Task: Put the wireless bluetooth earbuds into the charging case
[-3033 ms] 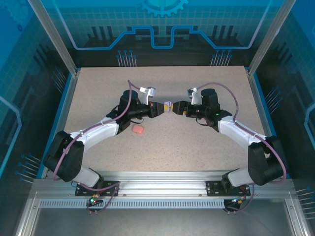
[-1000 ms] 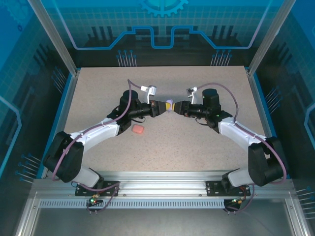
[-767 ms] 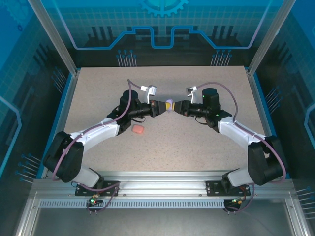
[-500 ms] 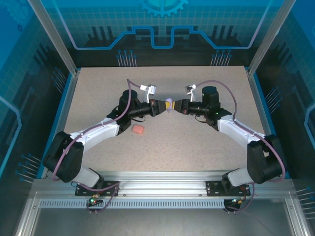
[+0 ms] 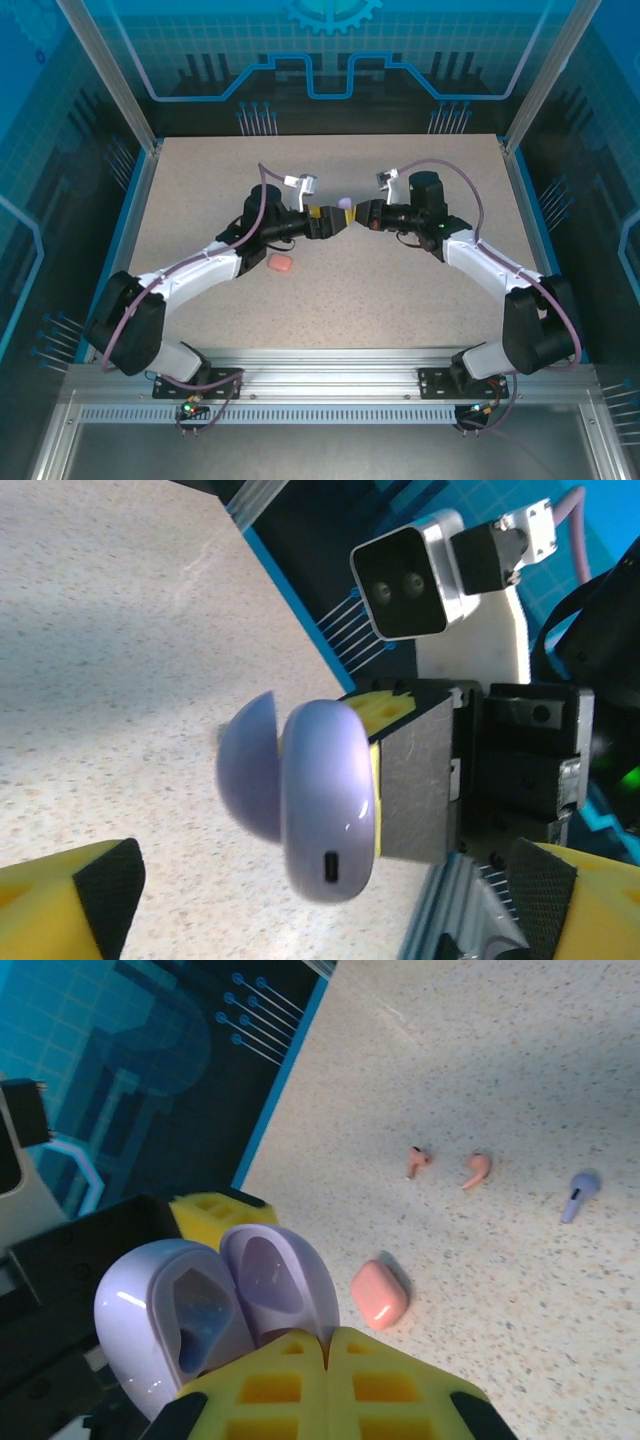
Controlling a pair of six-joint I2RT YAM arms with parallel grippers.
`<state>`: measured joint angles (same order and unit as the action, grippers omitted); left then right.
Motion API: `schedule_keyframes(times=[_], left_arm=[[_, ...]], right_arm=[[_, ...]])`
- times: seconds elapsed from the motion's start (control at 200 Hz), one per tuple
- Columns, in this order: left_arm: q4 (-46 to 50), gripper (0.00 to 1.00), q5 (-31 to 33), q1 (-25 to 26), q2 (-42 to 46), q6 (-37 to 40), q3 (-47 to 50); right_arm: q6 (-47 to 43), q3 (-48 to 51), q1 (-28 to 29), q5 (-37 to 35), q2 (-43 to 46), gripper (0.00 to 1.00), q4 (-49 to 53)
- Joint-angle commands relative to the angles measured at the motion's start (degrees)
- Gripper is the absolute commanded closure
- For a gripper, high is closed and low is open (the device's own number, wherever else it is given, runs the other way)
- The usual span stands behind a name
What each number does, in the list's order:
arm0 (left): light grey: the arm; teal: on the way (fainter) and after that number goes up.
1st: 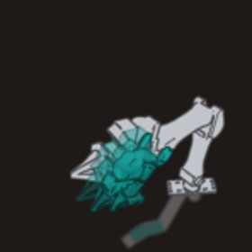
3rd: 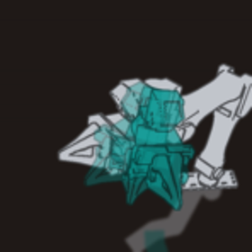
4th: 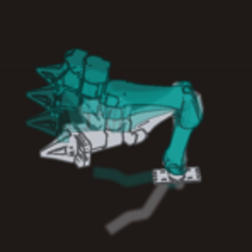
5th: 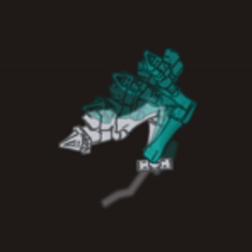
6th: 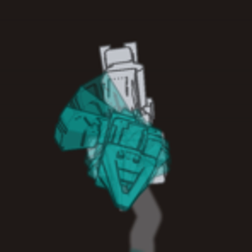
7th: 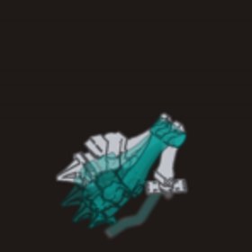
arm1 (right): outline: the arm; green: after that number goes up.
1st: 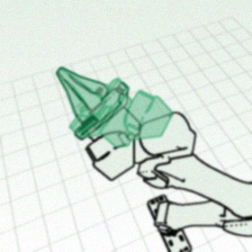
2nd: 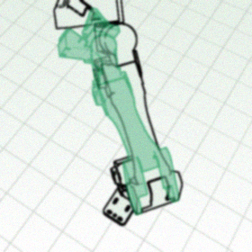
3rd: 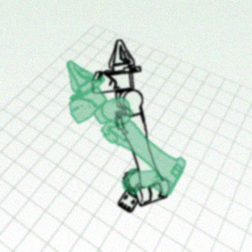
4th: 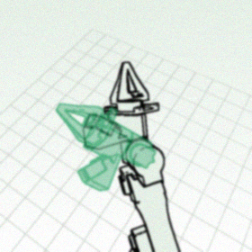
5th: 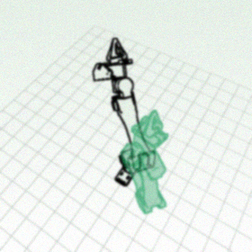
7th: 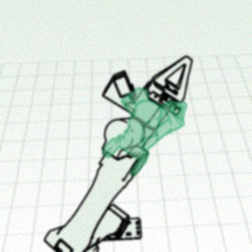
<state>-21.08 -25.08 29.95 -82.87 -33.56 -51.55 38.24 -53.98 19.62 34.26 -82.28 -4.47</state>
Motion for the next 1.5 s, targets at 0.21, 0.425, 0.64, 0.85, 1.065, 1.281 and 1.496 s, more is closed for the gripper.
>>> schedule_keyframes(times=[0.21, 0.425, 0.64, 0.85, 1.065, 1.281, 1.496], left_arm=[[36.52, 0.01, -7.06, -6.13, 2.20, 21.37, -20.81], [61.15, 0.09, -12.34, -6.23, -7.93, 35.78, -37.26], [69.01, 0.33, -17.45, -6.21, -13.60, 41.50, -43.83], [69.09, 0.40, -20.89, -6.26, -15.26, 41.73, -44.63], [69.89, 0.45, -24.56, -5.61, -18.81, 41.54, -46.09], [71.53, 0.54, -24.88, -4.82, -20.88, 42.53, -47.91], [71.96, 0.67, -24.79, -4.82, -21.87, 43.05, -48.65]], right_arm=[[-20.21, -7.89, -0.83, -7.08, 1.51, 1.00, 17.09], [-31.91, -14.03, 1.26, -8.16, 0.16, 1.00, 24.91], [-35.84, -18.44, 3.38, -7.80, -1.13, 1.00, 30.03], [-36.13, -17.97, 4.11, -7.83, -0.78, 1.00, 30.66], [-36.13, -17.94, 4.66, -7.37, -1.19, 1.00, 30.74], [-36.48, -19.15, 5.17, -7.37, -2.40, 1.00, 31.08], [-36.84, -19.50, 5.17, -7.78, -2.97, 1.00, 31.28]])
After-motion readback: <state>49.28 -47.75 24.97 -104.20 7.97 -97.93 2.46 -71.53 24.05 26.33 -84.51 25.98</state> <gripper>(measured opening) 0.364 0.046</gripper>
